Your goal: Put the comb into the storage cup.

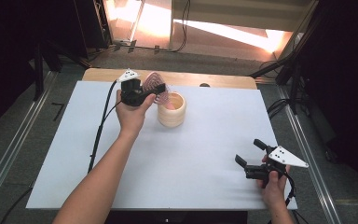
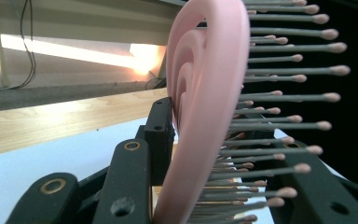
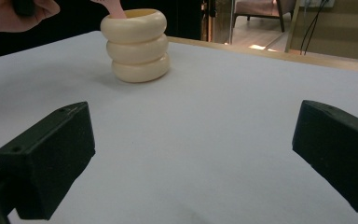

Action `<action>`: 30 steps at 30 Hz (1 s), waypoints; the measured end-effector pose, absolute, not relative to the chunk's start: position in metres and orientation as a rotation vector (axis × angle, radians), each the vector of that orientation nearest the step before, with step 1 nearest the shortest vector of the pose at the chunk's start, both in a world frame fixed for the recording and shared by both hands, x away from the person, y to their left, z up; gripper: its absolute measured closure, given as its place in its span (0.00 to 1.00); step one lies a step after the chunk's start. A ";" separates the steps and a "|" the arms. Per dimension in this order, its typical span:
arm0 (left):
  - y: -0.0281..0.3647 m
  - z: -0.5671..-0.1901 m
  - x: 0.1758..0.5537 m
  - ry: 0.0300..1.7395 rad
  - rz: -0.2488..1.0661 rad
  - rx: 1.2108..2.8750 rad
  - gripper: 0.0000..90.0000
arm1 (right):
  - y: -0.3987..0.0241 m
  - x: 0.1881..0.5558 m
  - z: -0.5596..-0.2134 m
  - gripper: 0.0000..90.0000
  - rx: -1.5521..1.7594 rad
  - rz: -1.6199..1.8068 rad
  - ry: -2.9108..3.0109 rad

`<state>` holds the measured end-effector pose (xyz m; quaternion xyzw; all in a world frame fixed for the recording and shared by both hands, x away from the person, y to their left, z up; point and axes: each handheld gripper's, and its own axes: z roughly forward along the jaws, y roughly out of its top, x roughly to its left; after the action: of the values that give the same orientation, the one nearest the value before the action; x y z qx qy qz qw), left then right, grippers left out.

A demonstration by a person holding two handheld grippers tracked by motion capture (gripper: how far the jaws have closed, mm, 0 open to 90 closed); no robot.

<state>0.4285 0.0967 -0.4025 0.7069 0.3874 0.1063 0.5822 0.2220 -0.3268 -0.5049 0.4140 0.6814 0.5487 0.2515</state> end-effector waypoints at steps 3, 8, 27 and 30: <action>0.095 -0.405 0.429 0.904 0.245 1.654 0.71 | -0.327 0.222 -0.505 0.00 1.124 1.493 1.854; 0.092 -0.408 0.429 0.905 0.255 1.677 0.70 | -0.327 0.222 -0.505 0.00 1.127 1.493 1.853; 0.088 -0.412 0.428 0.888 0.288 1.716 0.50 | -0.327 0.222 -0.505 0.00 1.126 1.490 1.856; 0.091 -0.411 0.429 0.877 0.257 1.707 0.41 | -0.326 0.222 -0.505 0.00 1.124 1.489 1.857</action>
<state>0.4286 0.0913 -0.4112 0.7261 0.3733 0.1095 0.5670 0.2222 -0.3265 -0.5054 0.4131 0.6828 0.5475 0.2519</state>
